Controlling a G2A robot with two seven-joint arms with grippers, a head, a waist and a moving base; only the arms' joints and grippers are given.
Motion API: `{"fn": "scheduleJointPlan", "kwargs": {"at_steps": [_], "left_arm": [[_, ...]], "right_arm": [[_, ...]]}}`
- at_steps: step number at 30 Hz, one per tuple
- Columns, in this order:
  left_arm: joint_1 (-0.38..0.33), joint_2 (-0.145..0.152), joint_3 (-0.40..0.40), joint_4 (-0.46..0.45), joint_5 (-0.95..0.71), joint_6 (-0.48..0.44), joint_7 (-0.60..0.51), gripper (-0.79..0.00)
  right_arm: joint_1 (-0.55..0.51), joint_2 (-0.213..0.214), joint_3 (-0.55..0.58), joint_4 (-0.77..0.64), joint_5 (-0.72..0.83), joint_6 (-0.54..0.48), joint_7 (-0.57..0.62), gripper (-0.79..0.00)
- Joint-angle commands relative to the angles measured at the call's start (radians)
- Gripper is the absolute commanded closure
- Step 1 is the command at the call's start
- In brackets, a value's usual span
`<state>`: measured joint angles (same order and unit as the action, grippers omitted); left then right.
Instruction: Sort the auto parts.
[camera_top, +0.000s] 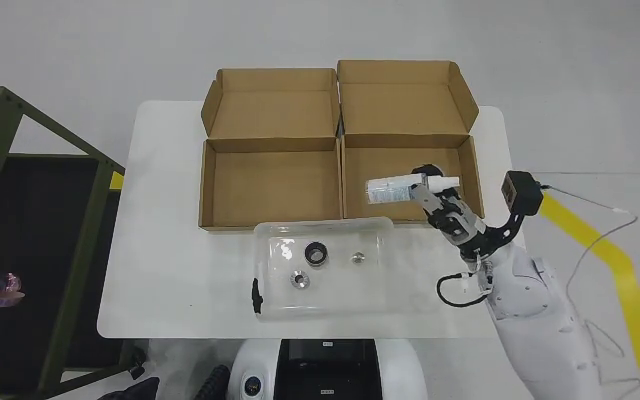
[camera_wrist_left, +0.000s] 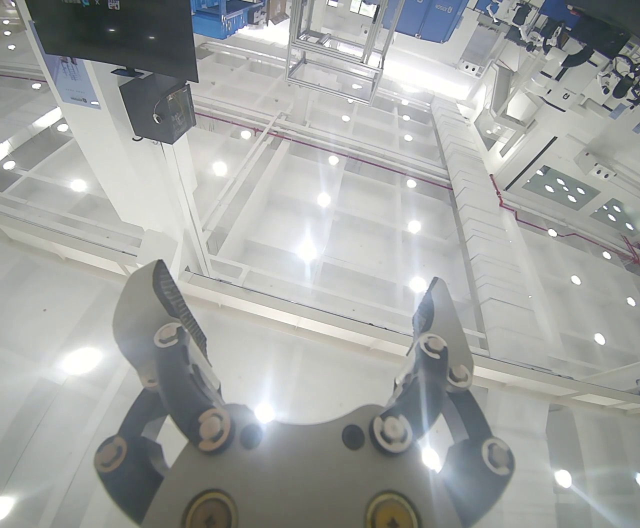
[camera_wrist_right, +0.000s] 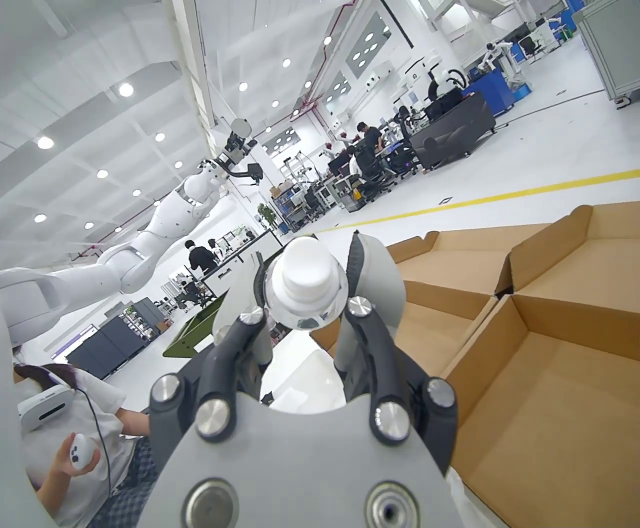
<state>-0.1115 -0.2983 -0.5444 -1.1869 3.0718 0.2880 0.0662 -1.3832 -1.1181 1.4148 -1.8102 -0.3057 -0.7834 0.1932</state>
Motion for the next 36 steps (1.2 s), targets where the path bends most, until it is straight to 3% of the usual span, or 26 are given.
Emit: {"fn": "scheduleJointPlan", "kwargs": {"at_steps": [1, 14, 36], "left_arm": [[0.000, 0.000, 0.000, 0.000, 0.000, 0.000, 0.000, -0.785], [0.000, 0.000, 0.000, 0.000, 0.000, 0.000, 0.000, -0.785], [0.000, 0.000, 0.000, 0.000, 0.000, 0.000, 0.000, -0.785]], "right_arm": [[-0.002, 0.000, 0.008, -0.015, -0.069, 0.023, -0.004, 0.000], [0.008, -0.009, -0.034, -0.067, -0.567, 0.259, -0.052, 0.000], [0.247, -0.041, -0.254, 0.106, -0.899, 0.447, 0.149, 0.000]]}}
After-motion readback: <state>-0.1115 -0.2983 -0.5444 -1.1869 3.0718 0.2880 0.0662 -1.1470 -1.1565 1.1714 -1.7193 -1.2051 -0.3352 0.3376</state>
